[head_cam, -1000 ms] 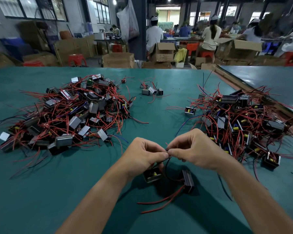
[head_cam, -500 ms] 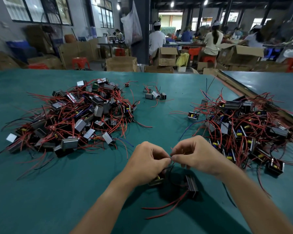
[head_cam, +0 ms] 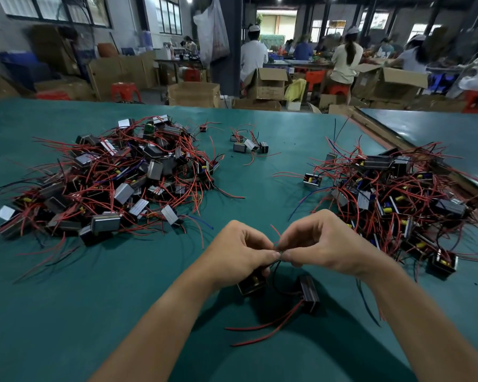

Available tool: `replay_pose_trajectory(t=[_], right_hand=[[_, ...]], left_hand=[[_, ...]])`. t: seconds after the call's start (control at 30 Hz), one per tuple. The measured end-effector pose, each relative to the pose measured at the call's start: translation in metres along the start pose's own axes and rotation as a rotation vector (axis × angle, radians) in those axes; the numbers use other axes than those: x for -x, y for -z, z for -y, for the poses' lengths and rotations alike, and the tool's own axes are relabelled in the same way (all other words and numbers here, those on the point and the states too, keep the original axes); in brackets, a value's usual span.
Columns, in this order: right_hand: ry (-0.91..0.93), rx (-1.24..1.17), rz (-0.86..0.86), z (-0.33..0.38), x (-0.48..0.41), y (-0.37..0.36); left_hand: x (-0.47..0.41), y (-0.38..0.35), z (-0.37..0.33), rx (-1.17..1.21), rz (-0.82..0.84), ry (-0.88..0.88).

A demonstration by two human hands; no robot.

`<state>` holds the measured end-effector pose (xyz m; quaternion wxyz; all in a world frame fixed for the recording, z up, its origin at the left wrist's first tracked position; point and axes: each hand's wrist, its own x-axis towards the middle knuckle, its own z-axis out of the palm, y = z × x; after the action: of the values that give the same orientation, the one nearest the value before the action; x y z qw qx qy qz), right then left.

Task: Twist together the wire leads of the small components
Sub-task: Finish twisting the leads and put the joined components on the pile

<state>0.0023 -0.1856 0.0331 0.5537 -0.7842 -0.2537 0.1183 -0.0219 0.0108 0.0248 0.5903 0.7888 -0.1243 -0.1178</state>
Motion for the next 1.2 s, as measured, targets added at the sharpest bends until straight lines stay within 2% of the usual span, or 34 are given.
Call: replay_pose_trajectory(t=[0.2,0.4,0.53,0.67,0.83,1.0,1.2], right_hand=[[0.002,0.015,-0.002,-0.001,0.001,0.000],[0.032,0.046,-0.028,-0.002,-0.003,-0.003],[0.052,0.006,-0.083,-0.002,-0.004,-0.006],[0.003,0.060,-0.109,-0.003,-0.006,-0.008],[-0.063,0.066,-0.156,-0.007,-0.008,-0.008],[0.022,0.009,-0.217,-0.004,-0.008,-0.009],[0.085,0.116,-0.145,-0.001,-0.004,-0.005]], left_hand=[[0.004,0.002,-0.003,0.113,0.059,0.031],[-0.001,0.004,-0.001,0.072,-0.014,-0.013],[0.000,0.003,0.000,0.129,0.032,0.038],[0.000,-0.002,-0.002,0.101,0.002,0.013],[-0.001,-0.006,-0.001,-0.047,-0.074,-0.047],[-0.003,-0.003,-0.002,0.004,-0.100,-0.040],[-0.004,0.000,-0.001,0.056,-0.121,-0.008]])
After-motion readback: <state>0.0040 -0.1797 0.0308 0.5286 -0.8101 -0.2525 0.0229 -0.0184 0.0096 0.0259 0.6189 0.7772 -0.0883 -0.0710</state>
